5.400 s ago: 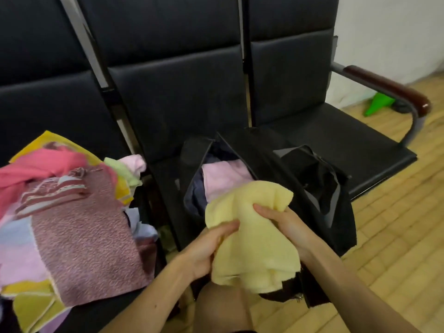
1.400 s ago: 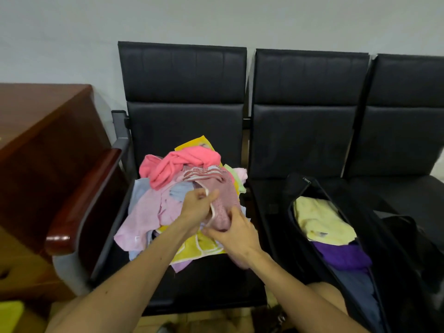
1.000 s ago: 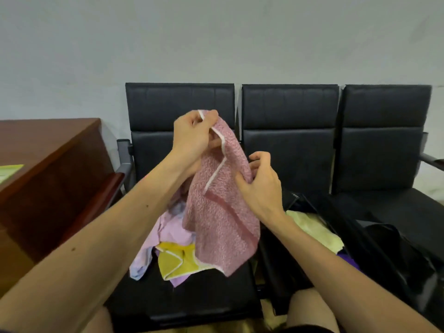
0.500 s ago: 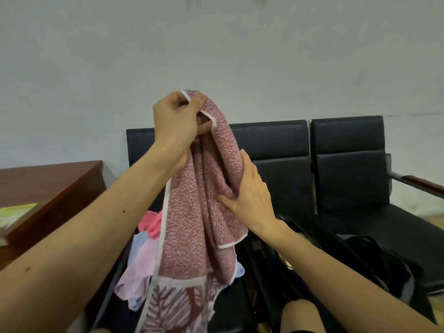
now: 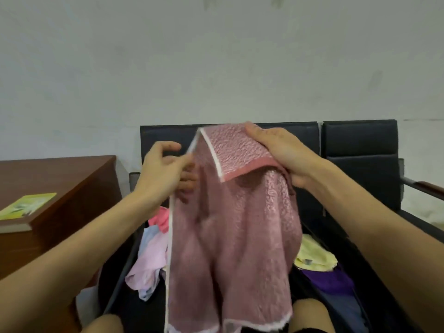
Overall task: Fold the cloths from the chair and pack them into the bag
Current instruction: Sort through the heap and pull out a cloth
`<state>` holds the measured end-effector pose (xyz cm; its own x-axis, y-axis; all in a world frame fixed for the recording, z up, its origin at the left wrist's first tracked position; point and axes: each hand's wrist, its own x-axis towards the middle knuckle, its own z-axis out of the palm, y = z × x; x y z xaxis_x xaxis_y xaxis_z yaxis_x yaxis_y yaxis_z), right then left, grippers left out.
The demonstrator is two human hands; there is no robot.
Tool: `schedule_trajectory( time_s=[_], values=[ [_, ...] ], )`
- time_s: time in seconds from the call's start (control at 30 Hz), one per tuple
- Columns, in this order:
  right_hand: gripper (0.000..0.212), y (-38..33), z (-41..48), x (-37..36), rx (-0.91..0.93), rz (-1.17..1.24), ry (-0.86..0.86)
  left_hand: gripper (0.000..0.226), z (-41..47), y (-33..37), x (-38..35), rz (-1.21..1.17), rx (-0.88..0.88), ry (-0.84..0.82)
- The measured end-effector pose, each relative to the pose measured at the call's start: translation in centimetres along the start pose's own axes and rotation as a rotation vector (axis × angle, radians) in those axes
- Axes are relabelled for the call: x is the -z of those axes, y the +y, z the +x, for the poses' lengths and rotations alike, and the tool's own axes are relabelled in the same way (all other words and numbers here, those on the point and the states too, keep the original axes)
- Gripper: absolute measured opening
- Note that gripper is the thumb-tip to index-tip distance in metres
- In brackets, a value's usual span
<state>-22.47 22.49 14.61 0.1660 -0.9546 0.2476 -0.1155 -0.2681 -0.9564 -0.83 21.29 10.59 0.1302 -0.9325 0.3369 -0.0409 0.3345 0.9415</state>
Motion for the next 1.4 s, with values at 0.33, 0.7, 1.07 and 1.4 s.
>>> schedule_trajectory(
  time_s=[0.33, 0.7, 1.07, 1.4],
  values=[
    [0.039, -0.4, 0.2, -3.2, -0.117, -0.068, -0.21, 0.063, -4.1, 0.0, 0.1, 0.745, -1.039, -0.365],
    [0.065, 1.7, 0.3, -3.1, -0.219, -0.133, -0.22, 0.025, -2.4, 0.3, -0.3, 0.611, -0.904, -0.197],
    [0.044, 5.0, -1.5, -5.1, 0.192, -0.651, -0.075, 0.031, 0.3, 3.4, -0.5, 0.534, -0.518, -0.035],
    [0.025, 5.5, 0.3, 3.5, 0.095, -0.984, 0.177, 0.013, 2.6, 3.1, 5.4, 0.473, -0.277, -0.116]
  ],
)
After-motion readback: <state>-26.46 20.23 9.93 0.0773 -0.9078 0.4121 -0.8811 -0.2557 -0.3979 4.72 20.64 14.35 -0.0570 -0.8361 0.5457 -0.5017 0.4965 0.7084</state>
